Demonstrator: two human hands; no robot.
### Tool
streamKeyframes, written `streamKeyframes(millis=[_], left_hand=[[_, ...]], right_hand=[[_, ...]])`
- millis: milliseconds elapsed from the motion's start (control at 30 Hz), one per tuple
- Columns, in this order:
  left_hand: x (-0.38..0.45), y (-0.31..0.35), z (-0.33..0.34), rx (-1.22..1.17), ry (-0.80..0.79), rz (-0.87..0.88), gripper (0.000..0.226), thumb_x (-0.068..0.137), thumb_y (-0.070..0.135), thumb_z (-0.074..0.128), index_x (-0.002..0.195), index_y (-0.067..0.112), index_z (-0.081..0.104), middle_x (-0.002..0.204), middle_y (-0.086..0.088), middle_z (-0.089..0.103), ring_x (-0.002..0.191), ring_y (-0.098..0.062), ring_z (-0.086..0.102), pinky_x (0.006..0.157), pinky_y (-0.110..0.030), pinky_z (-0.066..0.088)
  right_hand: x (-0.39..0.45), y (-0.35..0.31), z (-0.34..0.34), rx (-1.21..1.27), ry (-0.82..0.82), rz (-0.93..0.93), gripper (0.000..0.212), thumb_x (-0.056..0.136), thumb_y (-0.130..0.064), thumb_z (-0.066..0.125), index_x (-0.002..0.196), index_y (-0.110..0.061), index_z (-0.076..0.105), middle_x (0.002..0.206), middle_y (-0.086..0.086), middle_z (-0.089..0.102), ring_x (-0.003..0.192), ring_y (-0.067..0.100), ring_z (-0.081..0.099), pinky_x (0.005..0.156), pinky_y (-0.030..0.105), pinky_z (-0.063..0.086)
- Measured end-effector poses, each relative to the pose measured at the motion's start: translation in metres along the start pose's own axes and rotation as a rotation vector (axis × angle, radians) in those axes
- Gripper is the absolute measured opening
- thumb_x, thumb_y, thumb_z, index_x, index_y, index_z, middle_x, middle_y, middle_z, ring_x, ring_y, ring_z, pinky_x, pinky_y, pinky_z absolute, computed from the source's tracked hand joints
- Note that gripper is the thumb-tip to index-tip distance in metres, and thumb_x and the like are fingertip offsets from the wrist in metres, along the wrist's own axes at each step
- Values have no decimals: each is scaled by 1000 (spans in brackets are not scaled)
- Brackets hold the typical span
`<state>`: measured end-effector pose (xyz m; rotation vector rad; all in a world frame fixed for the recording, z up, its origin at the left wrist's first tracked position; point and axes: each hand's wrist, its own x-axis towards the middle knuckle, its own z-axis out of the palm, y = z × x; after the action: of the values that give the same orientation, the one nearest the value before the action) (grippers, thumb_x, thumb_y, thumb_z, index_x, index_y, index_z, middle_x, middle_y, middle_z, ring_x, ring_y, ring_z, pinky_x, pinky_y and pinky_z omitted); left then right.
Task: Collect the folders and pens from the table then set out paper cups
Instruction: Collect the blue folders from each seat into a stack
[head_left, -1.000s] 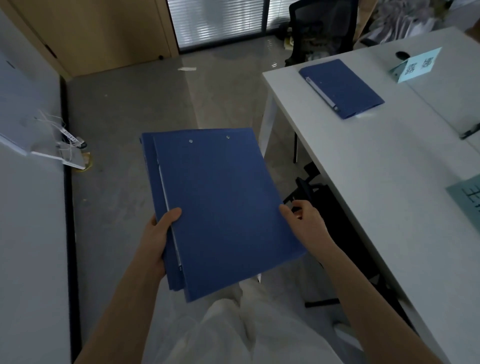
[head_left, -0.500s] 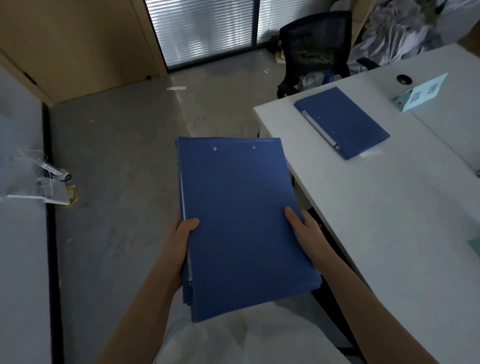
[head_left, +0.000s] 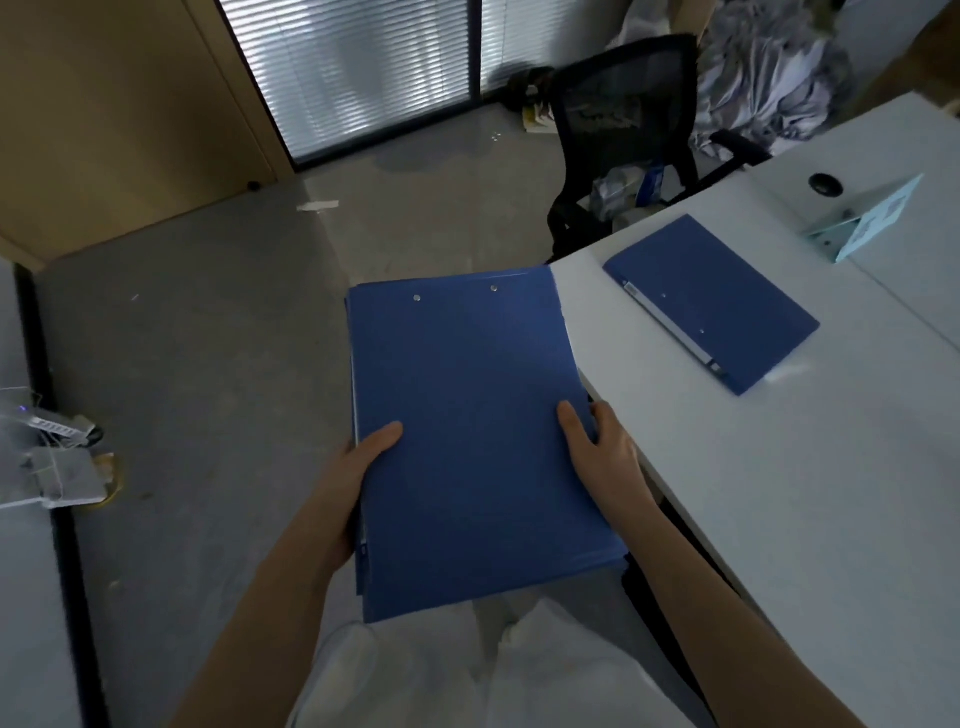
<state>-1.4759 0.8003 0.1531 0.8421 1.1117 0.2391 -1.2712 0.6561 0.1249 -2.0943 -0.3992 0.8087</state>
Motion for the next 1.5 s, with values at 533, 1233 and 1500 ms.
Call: streamKeyframes(millis=[533, 1233, 1500], left_hand=[[180, 182, -13, 132, -140, 47, 55, 66, 22, 71, 121, 17, 63, 101, -5, 76, 86, -28, 74, 62, -37, 59], [362, 316, 110, 189, -130, -6, 33, 88, 16, 60, 120, 15, 64, 106, -9, 75, 86, -28, 74, 72, -41, 55], [439, 367, 148, 271, -204, -85, 32, 88, 18, 60, 119, 14, 66, 108, -11, 74, 91, -31, 73, 71, -40, 55]], right_hand=[[156, -110, 58, 143, 73, 280, 50, 93, -58, 44, 99, -9, 54, 98, 6, 61, 88, 23, 61, 73, 37, 51], [401, -63, -16, -477, 174, 584, 72, 97, -37, 43, 150, 1, 11, 160, 22, -1, 148, 37, -3, 120, 47, 13], [430, -77, 19, -591, 212, 604, 71, 98, -30, 46, 150, -3, 7, 159, 24, -3, 148, 40, -3, 121, 47, 12]])
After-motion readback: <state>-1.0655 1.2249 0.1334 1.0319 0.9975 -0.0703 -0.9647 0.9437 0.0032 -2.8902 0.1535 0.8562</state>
